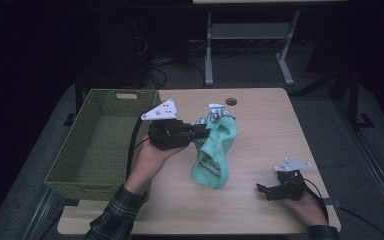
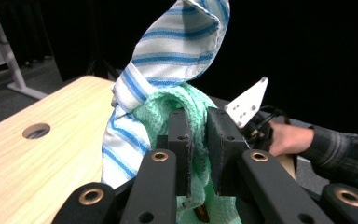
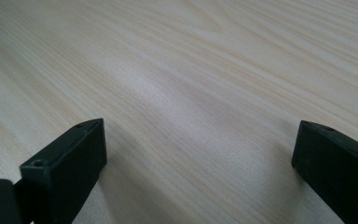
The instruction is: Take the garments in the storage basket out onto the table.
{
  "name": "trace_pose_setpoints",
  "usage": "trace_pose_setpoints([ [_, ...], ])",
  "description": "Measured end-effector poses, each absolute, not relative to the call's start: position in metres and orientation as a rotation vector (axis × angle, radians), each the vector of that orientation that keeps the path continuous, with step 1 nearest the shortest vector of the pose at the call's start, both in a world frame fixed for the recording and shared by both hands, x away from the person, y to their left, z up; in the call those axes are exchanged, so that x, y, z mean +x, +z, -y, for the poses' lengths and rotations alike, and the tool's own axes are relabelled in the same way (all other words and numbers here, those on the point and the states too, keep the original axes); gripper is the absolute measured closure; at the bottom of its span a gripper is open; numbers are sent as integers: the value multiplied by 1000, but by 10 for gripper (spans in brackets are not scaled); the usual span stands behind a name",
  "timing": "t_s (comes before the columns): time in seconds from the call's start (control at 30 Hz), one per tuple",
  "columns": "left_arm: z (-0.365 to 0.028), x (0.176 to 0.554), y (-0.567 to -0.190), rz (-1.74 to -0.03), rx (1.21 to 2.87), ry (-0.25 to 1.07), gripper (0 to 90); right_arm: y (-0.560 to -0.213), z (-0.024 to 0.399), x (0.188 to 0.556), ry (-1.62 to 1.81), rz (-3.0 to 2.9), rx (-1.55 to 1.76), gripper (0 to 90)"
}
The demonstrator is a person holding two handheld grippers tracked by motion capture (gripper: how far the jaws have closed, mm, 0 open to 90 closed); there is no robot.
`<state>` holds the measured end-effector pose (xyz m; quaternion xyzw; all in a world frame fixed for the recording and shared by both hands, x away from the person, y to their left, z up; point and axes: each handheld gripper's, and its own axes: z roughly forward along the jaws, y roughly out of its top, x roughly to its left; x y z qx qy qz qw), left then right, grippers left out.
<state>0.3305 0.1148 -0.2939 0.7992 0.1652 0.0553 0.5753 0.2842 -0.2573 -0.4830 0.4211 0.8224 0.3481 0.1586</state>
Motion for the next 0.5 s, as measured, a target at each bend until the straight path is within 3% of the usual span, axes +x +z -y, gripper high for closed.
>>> trace_pose_setpoints([
  [0.5,-82,337,-333,-471,1959,120,800,-483,257,284,997,-2351,1208,27],
])
